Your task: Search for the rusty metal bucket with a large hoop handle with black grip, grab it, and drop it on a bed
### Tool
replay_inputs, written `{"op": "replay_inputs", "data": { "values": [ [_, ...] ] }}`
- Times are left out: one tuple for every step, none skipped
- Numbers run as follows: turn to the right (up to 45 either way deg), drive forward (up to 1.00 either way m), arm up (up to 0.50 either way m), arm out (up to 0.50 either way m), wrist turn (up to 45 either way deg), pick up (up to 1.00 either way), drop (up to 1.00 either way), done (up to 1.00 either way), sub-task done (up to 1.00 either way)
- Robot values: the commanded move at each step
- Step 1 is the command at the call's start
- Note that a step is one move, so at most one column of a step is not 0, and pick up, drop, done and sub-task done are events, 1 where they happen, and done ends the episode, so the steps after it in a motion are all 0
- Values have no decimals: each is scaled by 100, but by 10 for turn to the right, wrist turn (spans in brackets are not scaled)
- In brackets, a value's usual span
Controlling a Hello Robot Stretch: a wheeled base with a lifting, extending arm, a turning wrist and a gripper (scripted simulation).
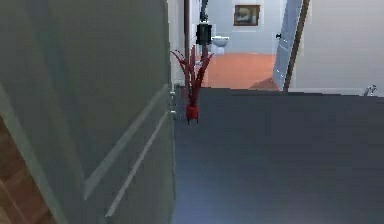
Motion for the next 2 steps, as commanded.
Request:
{"op": "replay_inputs", "data": {
  "values": [
    [450, 0, 0, 0, 0, 0, 0, 0, 0],
    [90, 0, 0, 0, 0, 0, 0, 0, 0]
  ]
}}
